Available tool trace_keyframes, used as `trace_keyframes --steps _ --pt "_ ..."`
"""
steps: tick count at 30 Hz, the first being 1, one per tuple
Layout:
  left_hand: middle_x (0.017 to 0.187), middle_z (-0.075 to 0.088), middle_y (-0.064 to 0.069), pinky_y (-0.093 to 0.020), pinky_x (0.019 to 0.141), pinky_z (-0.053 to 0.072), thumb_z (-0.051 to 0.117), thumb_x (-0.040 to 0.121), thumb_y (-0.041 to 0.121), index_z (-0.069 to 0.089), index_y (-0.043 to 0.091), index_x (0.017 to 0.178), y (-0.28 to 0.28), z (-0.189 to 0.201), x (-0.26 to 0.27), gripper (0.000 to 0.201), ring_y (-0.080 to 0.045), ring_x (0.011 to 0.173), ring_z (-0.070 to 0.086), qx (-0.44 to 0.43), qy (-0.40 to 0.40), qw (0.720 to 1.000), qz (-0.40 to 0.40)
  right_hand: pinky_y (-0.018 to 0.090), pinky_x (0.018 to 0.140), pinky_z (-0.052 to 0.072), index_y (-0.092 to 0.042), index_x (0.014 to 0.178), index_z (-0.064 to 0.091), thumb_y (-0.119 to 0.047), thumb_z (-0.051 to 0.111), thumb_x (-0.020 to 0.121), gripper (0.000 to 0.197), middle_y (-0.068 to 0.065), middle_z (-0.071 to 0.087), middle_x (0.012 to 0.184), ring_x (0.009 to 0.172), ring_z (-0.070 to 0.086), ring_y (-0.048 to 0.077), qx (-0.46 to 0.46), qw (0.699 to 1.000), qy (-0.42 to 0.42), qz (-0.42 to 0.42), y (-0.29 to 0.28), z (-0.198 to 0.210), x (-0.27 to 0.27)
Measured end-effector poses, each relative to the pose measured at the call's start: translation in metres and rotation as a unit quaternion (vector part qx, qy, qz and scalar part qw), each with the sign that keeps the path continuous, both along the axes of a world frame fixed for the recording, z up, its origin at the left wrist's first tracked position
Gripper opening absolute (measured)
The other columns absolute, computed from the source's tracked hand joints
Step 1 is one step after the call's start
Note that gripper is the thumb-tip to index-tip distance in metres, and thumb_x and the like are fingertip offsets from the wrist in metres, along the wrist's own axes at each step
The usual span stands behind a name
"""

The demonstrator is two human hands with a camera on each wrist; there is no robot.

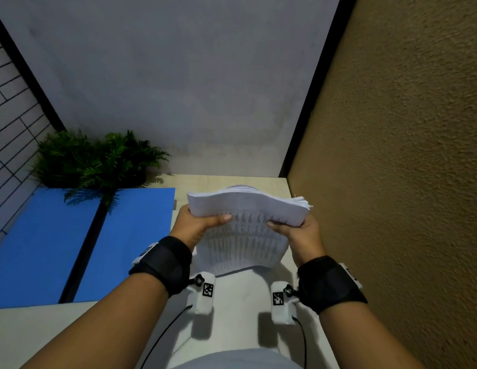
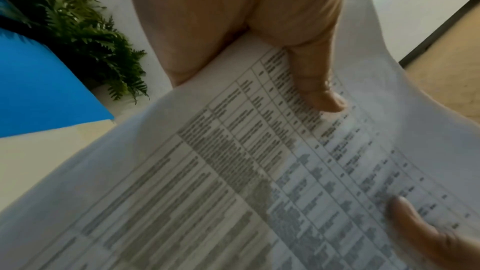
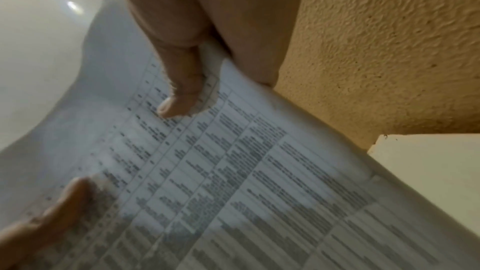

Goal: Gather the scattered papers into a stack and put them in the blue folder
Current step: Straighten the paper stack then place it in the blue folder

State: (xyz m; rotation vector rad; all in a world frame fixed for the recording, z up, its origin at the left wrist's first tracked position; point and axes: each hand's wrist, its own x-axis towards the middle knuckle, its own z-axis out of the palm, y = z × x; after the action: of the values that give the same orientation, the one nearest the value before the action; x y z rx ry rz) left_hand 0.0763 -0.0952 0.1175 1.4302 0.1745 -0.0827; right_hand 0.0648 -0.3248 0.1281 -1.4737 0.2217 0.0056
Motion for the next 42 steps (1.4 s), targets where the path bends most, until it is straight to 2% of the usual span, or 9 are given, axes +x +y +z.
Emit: trace_keyframes --steps 6,11,15,22,27,31,36,39,42 --pt "0.112 0.074 -0.005 -0.028 0.079 0.055 0.093 0.057 0.012 0.067 0.022 0.112 0.009 -0.015 -0.006 0.062 -0.023 0.108 0.066 -0.001 0.028 0.999 -0.038 0.049 0.089 0.056 -0.019 0.122 0.057 -0.008 0.09 0.052 0.078 0.01 0.068 0.115 0.11 0.064 0.028 0.013 0.999 0.027 0.018 -0.003 -0.012 -0.012" --pt "0.108 0.076 -0.008 -0.033 0.084 0.055 0.092 0.044 0.027 0.072 0.017 0.108 0.001 -0.014 -0.007 0.068 -0.025 0.105 0.067 0.0 0.023 0.999 -0.031 0.044 0.084 0.058 -0.013 0.109 0.063 0.002 0.085 0.06 0.056 0.01 0.072 0.106 0.103 0.067 0.032 0.036 0.999 -0.008 -0.026 0.011 -0.009 -0.018" --pt "0.11 0.075 -0.009 -0.035 0.084 0.056 0.092 0.051 0.021 0.07 0.018 0.111 0.006 -0.016 -0.009 0.064 -0.026 0.106 0.067 0.007 0.026 0.999 -0.037 0.043 0.09 0.054 -0.04 0.101 0.058 -0.018 0.089 0.055 0.059 0.0 0.066 0.112 0.107 0.063 0.019 -0.015 0.995 -0.028 -0.092 0.005 -0.014 -0.021" --pt "0.104 0.072 -0.005 -0.025 0.072 0.052 0.085 0.069 0.002 0.068 0.014 0.108 -0.001 -0.005 -0.009 0.044 -0.021 0.101 0.066 0.015 0.018 1.0 0.008 0.052 0.091 0.054 -0.03 0.104 0.061 -0.002 0.073 0.077 0.041 0.012 0.065 0.114 0.11 0.063 0.03 0.018 0.998 -0.028 -0.058 0.014 -0.007 -0.014" --pt "0.105 0.073 -0.005 -0.022 0.071 0.054 0.086 0.068 0.005 0.069 0.014 0.111 0.007 -0.001 -0.013 0.047 -0.019 0.1 0.067 0.013 0.016 1.0 -0.003 0.043 0.088 0.057 -0.016 0.114 0.06 0.006 0.077 0.07 0.052 0.013 0.066 0.115 0.109 0.064 0.027 0.019 1.0 0.004 0.002 0.001 -0.007 -0.017" --pt "0.099 0.074 -0.001 -0.023 0.07 0.055 0.085 0.068 0.002 0.07 0.021 0.099 0.001 -0.001 -0.015 0.038 -0.019 0.095 0.068 0.008 0.019 1.0 0.012 0.048 0.091 0.055 -0.013 0.099 0.067 0.01 0.074 0.072 0.037 0.014 0.072 0.106 0.105 0.067 0.032 0.02 0.999 0.048 0.013 0.008 -0.012 -0.016" --pt "0.102 0.076 -0.005 -0.028 0.074 0.055 0.088 0.063 0.008 0.072 0.013 0.106 0.009 0.01 -0.011 0.046 -0.02 0.096 0.069 -0.001 -0.011 1.0 0.023 0.033 0.075 0.059 -0.008 0.098 0.069 0.01 0.076 0.068 0.035 0.012 0.073 0.098 0.093 0.07 0.022 0.026 1.0 -0.009 0.016 0.002 -0.001 -0.011" --pt "0.101 0.076 -0.003 -0.021 0.07 0.056 0.089 0.061 0.01 0.07 0.014 0.104 0.01 0.005 -0.014 0.046 -0.021 0.098 0.069 0.007 -0.028 0.999 0.031 0.04 0.083 0.058 -0.005 0.106 0.067 0.006 0.082 0.063 0.046 0.015 0.072 0.106 0.101 0.067 0.027 -0.007 0.998 0.047 0.049 -0.001 -0.018 -0.014" --pt "0.098 0.073 0.001 -0.019 0.07 0.056 0.088 0.064 0.004 0.069 0.017 0.1 0.011 0.01 -0.015 0.043 -0.019 0.095 0.067 0.031 -0.041 0.998 0.035 0.043 0.086 0.056 -0.012 0.088 0.068 0.008 0.078 0.068 0.029 0.012 0.07 0.095 0.098 0.065 0.029 -0.064 0.994 0.085 0.033 0.006 -0.032 -0.015"
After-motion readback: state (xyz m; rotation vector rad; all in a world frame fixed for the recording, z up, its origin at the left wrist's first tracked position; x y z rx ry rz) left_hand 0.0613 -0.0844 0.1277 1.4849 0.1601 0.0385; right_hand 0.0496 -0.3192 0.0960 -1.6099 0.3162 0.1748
